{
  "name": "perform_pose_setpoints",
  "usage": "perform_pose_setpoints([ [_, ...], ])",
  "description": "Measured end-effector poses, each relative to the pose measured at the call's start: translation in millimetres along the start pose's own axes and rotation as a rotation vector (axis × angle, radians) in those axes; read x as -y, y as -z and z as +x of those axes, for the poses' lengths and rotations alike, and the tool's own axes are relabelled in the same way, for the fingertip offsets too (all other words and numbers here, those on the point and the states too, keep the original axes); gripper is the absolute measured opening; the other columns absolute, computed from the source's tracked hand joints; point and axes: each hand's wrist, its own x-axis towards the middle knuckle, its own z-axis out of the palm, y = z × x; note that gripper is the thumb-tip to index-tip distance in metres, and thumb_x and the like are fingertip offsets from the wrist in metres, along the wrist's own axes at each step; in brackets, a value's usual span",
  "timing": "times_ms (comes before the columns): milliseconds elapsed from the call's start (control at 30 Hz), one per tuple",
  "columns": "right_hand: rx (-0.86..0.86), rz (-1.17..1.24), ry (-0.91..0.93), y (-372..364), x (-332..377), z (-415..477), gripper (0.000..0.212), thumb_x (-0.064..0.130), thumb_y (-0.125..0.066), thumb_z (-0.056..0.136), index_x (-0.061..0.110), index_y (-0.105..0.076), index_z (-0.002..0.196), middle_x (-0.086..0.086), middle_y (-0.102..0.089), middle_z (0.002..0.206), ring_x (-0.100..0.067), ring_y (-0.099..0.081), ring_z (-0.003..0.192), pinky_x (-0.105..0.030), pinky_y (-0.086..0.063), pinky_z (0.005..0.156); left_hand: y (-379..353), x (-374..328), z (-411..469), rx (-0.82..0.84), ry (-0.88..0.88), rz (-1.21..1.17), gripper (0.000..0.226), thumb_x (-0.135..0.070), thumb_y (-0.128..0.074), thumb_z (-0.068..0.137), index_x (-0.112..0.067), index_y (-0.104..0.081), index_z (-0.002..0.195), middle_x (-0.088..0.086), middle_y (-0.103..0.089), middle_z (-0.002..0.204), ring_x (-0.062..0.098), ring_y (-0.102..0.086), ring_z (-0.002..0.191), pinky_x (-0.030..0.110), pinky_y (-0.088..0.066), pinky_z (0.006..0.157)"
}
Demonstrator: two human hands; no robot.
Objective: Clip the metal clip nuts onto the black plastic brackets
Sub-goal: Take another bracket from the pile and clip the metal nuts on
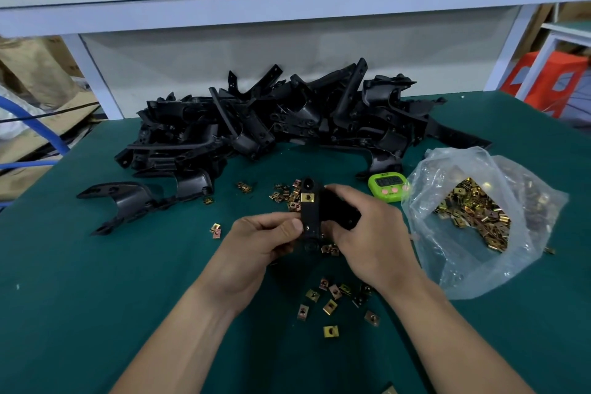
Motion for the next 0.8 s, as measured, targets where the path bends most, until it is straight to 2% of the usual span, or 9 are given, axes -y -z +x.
perform_pose_setpoints([
  [100, -0.015, 0.008, 0.005, 2, 1, 0, 0.046, 0.036, -0.071, 0.08, 0.064, -0.055, 0.112, 0.041, -0.063, 0.103, 0.011, -0.063, 0.094, -0.017, -0.054, 0.075, 2, -2, 1, 0.001, 0.003, -0.016, 0.035, -0.038, -0.083, 0.063, -0.021, -0.084, 0.094, 0.001, -0.077, 0.09, 0.009, -0.066, 0.083, 0.021, -0.054, 0.078],
  [167, -0.019, -0.013, 0.003, 2, 0, 0, 0.046, 0.036, -0.071, 0.08, 0.058, -0.055, 0.116, 0.042, -0.063, 0.104, 0.012, -0.062, 0.094, -0.014, -0.051, 0.075, 4, -2, 1, 0.026, 0.005, -0.008, 0.035, -0.036, -0.084, 0.063, -0.019, -0.084, 0.093, 0.003, -0.078, 0.091, 0.009, -0.069, 0.084, 0.021, -0.056, 0.079],
  [233, -0.007, -0.027, -0.012, 1, -1, 0, 0.051, 0.037, -0.071, 0.079, 0.054, -0.055, 0.125, 0.038, -0.065, 0.104, 0.01, -0.063, 0.096, -0.019, -0.054, 0.079, 5, -2, 0, 0.037, 0.017, -0.005, 0.034, -0.034, -0.086, 0.063, -0.016, -0.084, 0.092, 0.006, -0.077, 0.093, 0.012, -0.07, 0.086, 0.023, -0.056, 0.082],
  [333, 0.017, -0.032, -0.031, 1, -2, 0, 0.056, 0.036, -0.074, 0.08, 0.047, -0.057, 0.133, 0.03, -0.069, 0.109, 0.005, -0.064, 0.099, -0.028, -0.057, 0.086, 6, -4, 0, 0.05, 0.024, -0.013, 0.031, -0.029, -0.086, 0.062, -0.014, -0.084, 0.089, 0.008, -0.078, 0.091, 0.013, -0.072, 0.084, 0.02, -0.056, 0.077],
  [433, 0.02, -0.045, -0.04, 2, 0, 0, 0.056, 0.032, -0.077, 0.081, 0.045, -0.059, 0.133, 0.027, -0.07, 0.11, 0.002, -0.065, 0.099, -0.031, -0.057, 0.086, 8, -5, 0, 0.05, 0.014, -0.015, 0.028, -0.024, -0.085, 0.063, -0.014, -0.084, 0.089, 0.008, -0.078, 0.089, 0.013, -0.073, 0.083, 0.017, -0.056, 0.075],
  [533, 0.03, -0.084, -0.051, 0, 0, -1, 0.056, 0.028, -0.08, 0.081, 0.043, -0.062, 0.133, 0.022, -0.071, 0.112, -0.004, -0.066, 0.1, -0.037, -0.057, 0.086, 6, -5, -1, 0.071, -0.04, 0.049, 0.032, -0.018, -0.084, 0.069, -0.013, -0.083, 0.1, 0.014, -0.079, 0.099, 0.015, -0.073, 0.088, 0.018, -0.055, 0.08],
  [700, 0.073, -0.157, -0.048, -4, 3, -4, 0.059, 0.027, -0.079, 0.081, 0.048, -0.058, 0.131, 0.018, -0.071, 0.106, -0.011, -0.066, 0.096, -0.04, -0.056, 0.082, -3, 3, -3, 0.059, -0.105, 0.15, 0.026, -0.004, -0.081, 0.079, -0.018, -0.083, 0.101, 0.015, -0.079, 0.093, 0.016, -0.073, 0.08, 0.021, -0.057, 0.073],
  [733, 0.061, -0.157, -0.052, -4, 3, -3, 0.058, 0.028, -0.079, 0.081, 0.05, -0.057, 0.129, 0.021, -0.071, 0.102, -0.009, -0.066, 0.093, -0.04, -0.056, 0.081, -5, 4, -3, 0.046, -0.106, 0.151, 0.024, -0.005, -0.08, 0.082, -0.018, -0.083, 0.101, 0.015, -0.079, 0.095, 0.018, -0.074, 0.082, 0.022, -0.058, 0.074],
  [800, 0.03, -0.115, -0.071, -3, 2, -2, 0.053, 0.031, -0.077, 0.081, 0.055, -0.054, 0.122, 0.029, -0.067, 0.088, -0.004, -0.064, 0.085, -0.038, -0.057, 0.076, -11, 3, -2, 0.007, -0.074, 0.079, 0.019, -0.021, -0.076, 0.086, -0.016, -0.082, 0.104, 0.015, -0.079, 0.099, 0.019, -0.073, 0.085, 0.024, -0.059, 0.075],
])
